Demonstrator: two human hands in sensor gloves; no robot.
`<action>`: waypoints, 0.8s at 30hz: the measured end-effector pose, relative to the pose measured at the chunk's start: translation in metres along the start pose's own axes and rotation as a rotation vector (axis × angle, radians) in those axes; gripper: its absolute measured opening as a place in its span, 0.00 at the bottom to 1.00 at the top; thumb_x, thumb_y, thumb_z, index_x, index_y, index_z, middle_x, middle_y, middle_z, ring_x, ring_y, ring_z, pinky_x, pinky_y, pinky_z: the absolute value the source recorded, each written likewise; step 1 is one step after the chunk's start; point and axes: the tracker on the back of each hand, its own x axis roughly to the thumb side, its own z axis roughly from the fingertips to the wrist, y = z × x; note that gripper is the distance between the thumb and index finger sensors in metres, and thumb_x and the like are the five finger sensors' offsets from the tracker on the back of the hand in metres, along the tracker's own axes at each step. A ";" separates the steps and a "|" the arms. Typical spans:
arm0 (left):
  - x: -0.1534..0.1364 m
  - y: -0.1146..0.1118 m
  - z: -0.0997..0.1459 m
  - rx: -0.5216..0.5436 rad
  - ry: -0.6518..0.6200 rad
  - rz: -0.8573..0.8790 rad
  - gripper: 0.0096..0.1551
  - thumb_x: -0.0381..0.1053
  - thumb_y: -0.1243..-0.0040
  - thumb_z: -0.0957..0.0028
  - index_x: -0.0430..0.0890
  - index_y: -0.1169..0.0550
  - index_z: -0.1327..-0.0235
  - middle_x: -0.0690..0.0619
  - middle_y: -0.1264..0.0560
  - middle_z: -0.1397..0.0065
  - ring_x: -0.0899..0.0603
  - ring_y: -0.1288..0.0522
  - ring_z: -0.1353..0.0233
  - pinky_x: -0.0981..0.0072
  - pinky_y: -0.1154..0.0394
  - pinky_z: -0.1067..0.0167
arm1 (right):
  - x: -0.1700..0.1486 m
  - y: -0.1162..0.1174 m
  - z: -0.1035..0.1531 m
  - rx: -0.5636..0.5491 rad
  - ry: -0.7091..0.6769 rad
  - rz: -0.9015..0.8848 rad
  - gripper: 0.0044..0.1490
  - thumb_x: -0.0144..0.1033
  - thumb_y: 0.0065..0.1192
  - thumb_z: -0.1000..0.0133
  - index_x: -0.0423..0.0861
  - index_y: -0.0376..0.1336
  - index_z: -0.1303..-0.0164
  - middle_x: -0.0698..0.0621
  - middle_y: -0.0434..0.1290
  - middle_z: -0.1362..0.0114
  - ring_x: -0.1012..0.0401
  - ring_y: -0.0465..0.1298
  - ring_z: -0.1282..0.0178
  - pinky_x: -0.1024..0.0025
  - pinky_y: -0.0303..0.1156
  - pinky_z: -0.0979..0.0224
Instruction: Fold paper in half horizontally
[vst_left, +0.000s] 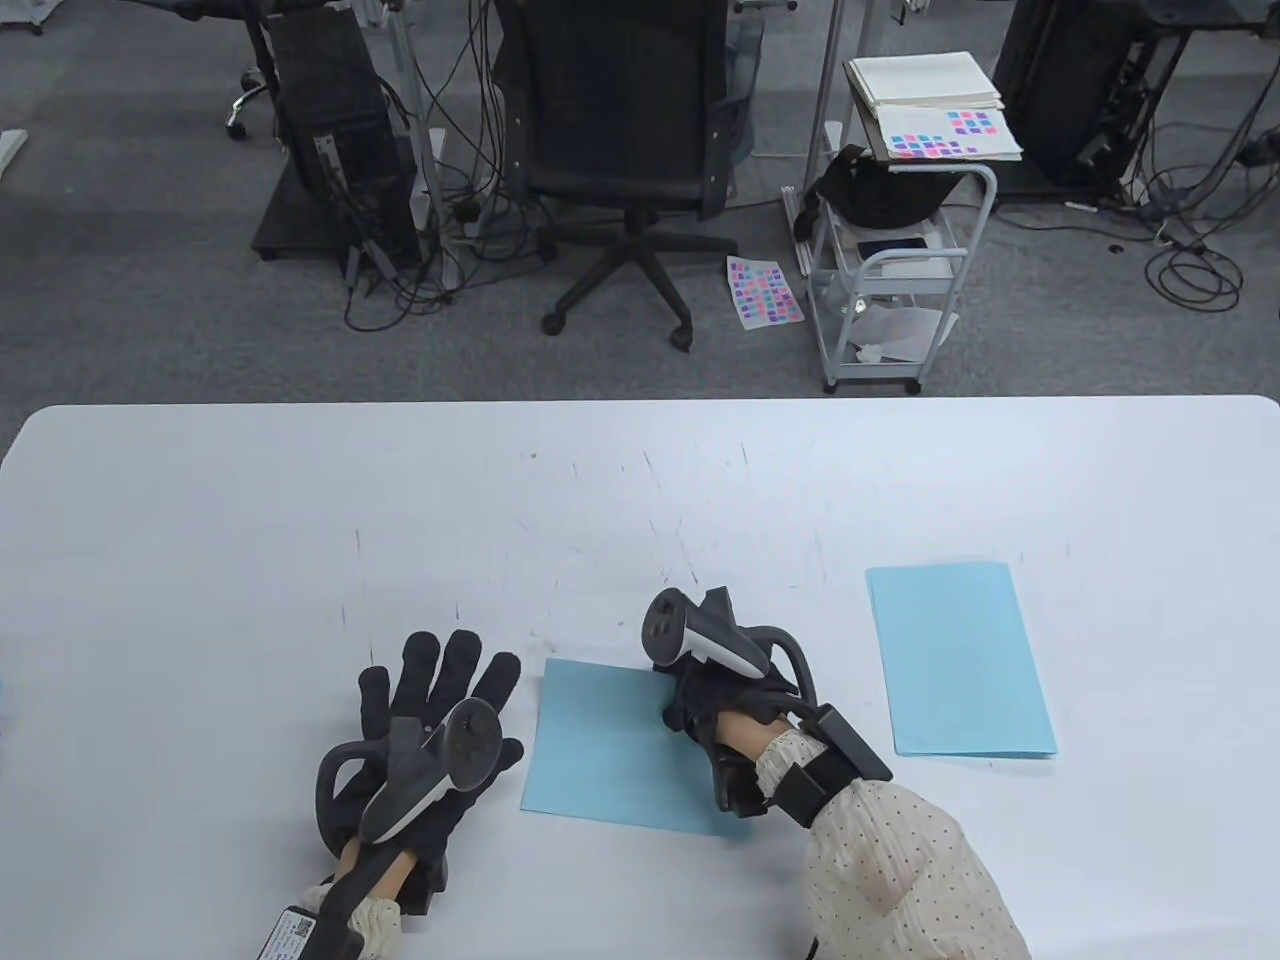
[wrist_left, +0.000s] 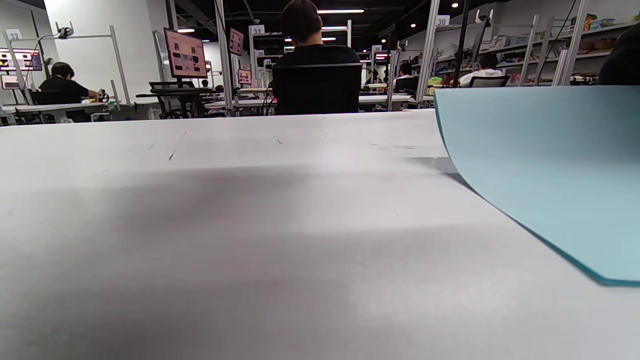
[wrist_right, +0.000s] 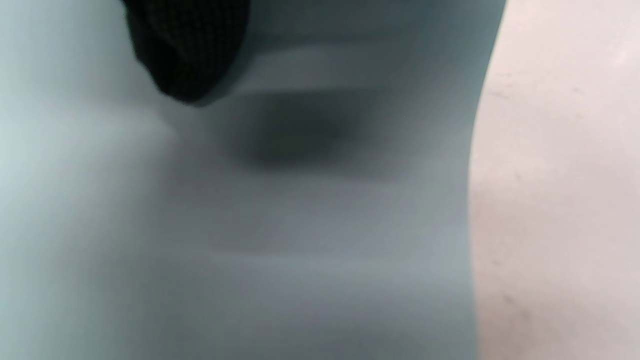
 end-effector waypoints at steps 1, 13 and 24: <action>0.000 0.000 0.000 -0.001 0.000 0.002 0.47 0.73 0.51 0.64 0.80 0.54 0.30 0.69 0.60 0.13 0.47 0.64 0.11 0.36 0.60 0.16 | -0.002 -0.003 0.003 -0.007 -0.001 -0.023 0.29 0.38 0.62 0.48 0.62 0.55 0.38 0.56 0.65 0.37 0.49 0.57 0.21 0.38 0.41 0.19; -0.002 0.000 0.001 -0.009 0.000 0.008 0.47 0.73 0.51 0.64 0.80 0.54 0.30 0.69 0.60 0.13 0.47 0.64 0.11 0.36 0.60 0.16 | -0.045 -0.021 0.028 -0.155 0.003 -0.401 0.25 0.34 0.53 0.49 0.53 0.64 0.40 0.55 0.76 0.49 0.52 0.75 0.37 0.44 0.60 0.24; -0.001 -0.001 0.000 -0.015 -0.018 0.017 0.47 0.73 0.51 0.64 0.80 0.54 0.30 0.69 0.60 0.13 0.47 0.64 0.11 0.36 0.59 0.16 | -0.147 -0.048 0.059 -0.453 0.285 -0.734 0.25 0.34 0.53 0.49 0.53 0.67 0.41 0.55 0.79 0.51 0.52 0.78 0.40 0.44 0.61 0.25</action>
